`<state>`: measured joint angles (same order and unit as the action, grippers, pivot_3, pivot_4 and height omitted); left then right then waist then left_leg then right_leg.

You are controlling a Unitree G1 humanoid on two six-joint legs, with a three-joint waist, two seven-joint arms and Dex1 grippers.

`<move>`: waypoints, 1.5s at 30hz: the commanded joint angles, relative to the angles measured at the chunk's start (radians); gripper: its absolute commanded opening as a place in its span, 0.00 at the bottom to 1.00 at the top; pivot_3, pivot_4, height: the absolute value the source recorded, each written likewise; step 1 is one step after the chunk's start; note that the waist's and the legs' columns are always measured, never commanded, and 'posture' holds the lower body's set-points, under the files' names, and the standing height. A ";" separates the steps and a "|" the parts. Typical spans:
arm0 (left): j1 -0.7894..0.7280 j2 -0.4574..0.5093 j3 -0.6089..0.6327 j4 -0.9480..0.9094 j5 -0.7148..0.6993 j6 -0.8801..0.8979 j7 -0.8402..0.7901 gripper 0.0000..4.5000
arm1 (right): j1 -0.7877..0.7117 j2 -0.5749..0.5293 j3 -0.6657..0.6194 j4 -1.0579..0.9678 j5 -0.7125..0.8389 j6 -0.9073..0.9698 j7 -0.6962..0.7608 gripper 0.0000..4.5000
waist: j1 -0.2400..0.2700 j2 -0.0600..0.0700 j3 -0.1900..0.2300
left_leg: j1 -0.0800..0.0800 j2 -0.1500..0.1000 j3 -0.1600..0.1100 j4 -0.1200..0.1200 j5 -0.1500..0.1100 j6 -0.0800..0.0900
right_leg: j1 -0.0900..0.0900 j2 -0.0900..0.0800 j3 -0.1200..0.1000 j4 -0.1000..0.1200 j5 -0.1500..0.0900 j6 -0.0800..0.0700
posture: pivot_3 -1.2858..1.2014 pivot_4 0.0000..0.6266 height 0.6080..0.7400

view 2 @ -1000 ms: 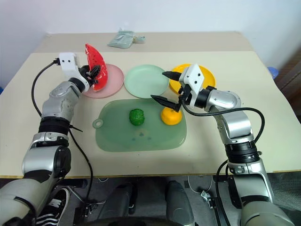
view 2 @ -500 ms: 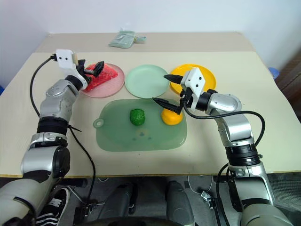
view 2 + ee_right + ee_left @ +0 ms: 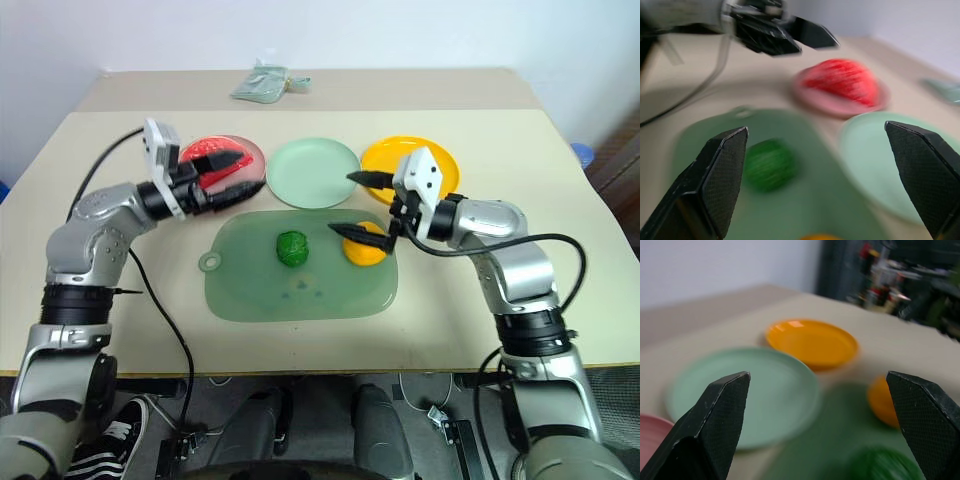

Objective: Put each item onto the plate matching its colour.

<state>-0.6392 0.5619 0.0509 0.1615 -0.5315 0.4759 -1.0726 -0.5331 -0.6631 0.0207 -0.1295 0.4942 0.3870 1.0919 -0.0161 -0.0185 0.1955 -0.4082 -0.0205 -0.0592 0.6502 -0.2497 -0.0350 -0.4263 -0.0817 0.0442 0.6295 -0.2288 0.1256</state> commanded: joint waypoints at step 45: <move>-0.571 -0.422 0.054 1.054 0.370 -0.640 0.582 0.60 | -0.079 0.061 -0.039 0.046 -0.134 -0.075 -0.230 1.00 | 0.004 -0.001 0.000 | -0.001 -0.001 0.000 0.001 0.000 0.000 | 0.000 0.000 0.000 0.000 0.000 0.001 | 0.52 0.24 0.99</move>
<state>-1.1677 0.1409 0.0761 1.2183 -0.1601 -0.1355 -0.4864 -0.5897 -0.6033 -0.0015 -0.0408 0.3611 0.3057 0.8759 -0.0119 -0.0193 0.1958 -0.4089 -0.0213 -0.0593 0.6508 -0.2498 -0.0348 -0.4264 -0.0818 0.0437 0.6293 -0.2287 0.1262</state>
